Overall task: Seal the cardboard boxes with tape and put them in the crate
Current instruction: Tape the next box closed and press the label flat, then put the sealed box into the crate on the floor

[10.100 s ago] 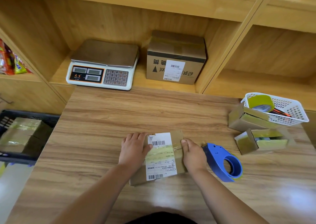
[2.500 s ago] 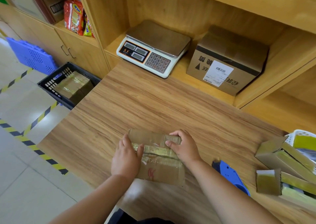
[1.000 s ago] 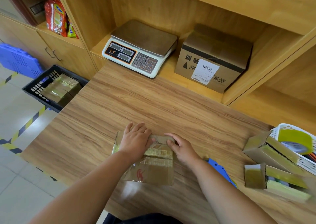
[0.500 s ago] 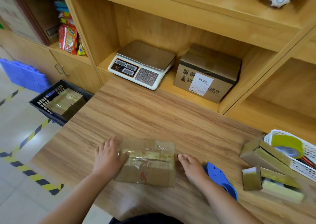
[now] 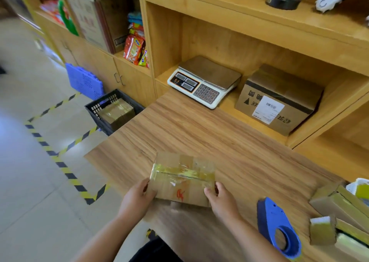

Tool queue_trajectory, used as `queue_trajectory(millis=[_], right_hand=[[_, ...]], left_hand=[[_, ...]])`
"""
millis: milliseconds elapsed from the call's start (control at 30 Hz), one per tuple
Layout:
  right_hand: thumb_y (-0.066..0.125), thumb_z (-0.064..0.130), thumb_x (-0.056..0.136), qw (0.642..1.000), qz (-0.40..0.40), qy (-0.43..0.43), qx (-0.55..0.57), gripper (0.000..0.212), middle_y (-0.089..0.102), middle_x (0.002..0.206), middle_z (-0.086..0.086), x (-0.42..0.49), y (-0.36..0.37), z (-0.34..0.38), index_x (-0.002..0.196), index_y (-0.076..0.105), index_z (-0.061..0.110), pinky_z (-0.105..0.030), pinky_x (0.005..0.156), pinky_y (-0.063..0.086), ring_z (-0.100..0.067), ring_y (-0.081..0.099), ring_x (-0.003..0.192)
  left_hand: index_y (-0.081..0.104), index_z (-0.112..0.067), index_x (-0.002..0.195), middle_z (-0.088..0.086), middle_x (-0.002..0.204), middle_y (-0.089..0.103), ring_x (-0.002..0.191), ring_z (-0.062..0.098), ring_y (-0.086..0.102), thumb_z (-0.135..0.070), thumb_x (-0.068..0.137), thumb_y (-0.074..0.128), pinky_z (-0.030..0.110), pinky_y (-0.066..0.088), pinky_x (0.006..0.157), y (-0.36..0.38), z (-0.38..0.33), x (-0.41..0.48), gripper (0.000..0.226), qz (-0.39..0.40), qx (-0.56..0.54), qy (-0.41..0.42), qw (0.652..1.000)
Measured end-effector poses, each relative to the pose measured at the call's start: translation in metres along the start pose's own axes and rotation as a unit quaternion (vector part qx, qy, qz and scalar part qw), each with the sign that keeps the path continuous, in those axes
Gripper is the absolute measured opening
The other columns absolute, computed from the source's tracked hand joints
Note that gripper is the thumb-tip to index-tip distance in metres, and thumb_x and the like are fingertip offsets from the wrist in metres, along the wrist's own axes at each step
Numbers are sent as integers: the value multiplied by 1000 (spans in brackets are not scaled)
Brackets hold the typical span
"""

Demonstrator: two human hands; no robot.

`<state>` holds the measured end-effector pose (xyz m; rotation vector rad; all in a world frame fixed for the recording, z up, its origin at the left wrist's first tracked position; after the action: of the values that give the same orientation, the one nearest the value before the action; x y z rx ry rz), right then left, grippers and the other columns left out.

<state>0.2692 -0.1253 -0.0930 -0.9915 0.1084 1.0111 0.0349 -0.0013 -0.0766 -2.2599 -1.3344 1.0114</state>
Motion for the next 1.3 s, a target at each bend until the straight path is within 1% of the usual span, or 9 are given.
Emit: queue_trajectory(millis=[133, 267, 367, 500, 600, 767, 933, 1133, 1300], right_hand=[[56, 37, 92, 998, 33, -46, 1, 58, 51, 138, -8, -3, 34, 32, 141, 39, 12, -29, 92, 41, -25, 49, 125], [56, 33, 90, 993, 69, -95, 29, 48, 60, 126, -3, -14, 74, 79, 134, 48, 15, -33, 88, 46, -23, 57, 112], [56, 33, 90, 987, 98, -127, 29, 43, 62, 109, 6, -21, 106, 117, 129, 50, 17, -33, 82, 47, -16, 58, 100], [57, 34, 89, 983, 95, -155, 18, 45, 57, 93, 16, -28, 147, 168, 131, 48, 21, -27, 74, 42, -9, 55, 88], [58, 36, 88, 983, 99, -157, 14, 48, 62, 106, 8, -26, 185, 207, 132, 45, 20, -29, 77, 45, -12, 58, 92], [59, 34, 88, 984, 96, -151, 6, 44, 52, 99, 11, -27, 265, 279, 127, 43, 20, -27, 73, 36, -11, 49, 88], [61, 27, 87, 981, 117, -155, 7, 35, 63, 107, 3, -33, 344, 351, 119, 49, 20, -30, 83, 45, -13, 58, 96], [61, 23, 85, 985, 108, -136, 5, 24, 66, 97, 7, -20, 375, 403, 105, 50, 29, -40, 83, 50, -14, 62, 89], [60, 22, 83, 988, 88, -126, 9, 19, 65, 86, 15, 20, 387, 436, 87, 48, 36, -24, 60, 46, 2, 59, 75]], left_hand=[[58, -21, 125, -2, 108, 64, 101, 17, 59, -16, 90, 60, 34, 47, 88, -30, 27, -22, 35, -65, -76, -32, 994], [60, -23, 115, -16, 92, 61, 87, 2, 56, -6, 90, 57, 19, 43, 71, -74, 59, -39, 30, -147, -135, -39, 979], [60, -21, 112, -10, 90, 63, 86, 8, 58, -1, 91, 52, 22, 42, 69, -106, 90, -42, 30, -183, -182, -64, 964], [57, -22, 108, -14, 85, 59, 80, -1, 54, 0, 92, 51, 15, 38, 65, -149, 129, -37, 28, -219, -222, -81, 947], [58, -17, 119, -12, 90, 60, 82, -1, 54, -2, 92, 52, 16, 38, 67, -187, 164, -25, 31, -232, -236, -88, 940], [57, -13, 126, 0, 102, 65, 94, 15, 59, -3, 91, 55, 27, 40, 79, -264, 228, -4, 37, -230, -237, -104, 938], [59, -15, 123, 2, 104, 66, 97, 20, 59, -5, 90, 54, 29, 41, 79, -349, 286, 26, 35, -229, -201, -115, 945], [57, -16, 125, 4, 112, 62, 101, 17, 56, -7, 92, 53, 28, 38, 81, -401, 307, 74, 34, -202, -202, -109, 952], [57, -12, 125, 5, 110, 59, 103, 20, 56, -8, 92, 55, 27, 41, 83, -422, 310, 127, 33, -183, -198, -94, 958]])
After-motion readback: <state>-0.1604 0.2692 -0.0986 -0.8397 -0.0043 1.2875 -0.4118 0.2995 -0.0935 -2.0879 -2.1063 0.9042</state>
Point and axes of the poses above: each hand's wrist, its own x-axis towards the middle knuckle, its own y-axis out of the palm, z = x × y, the point moved 6 cm from there along x, towards the middle knuckle
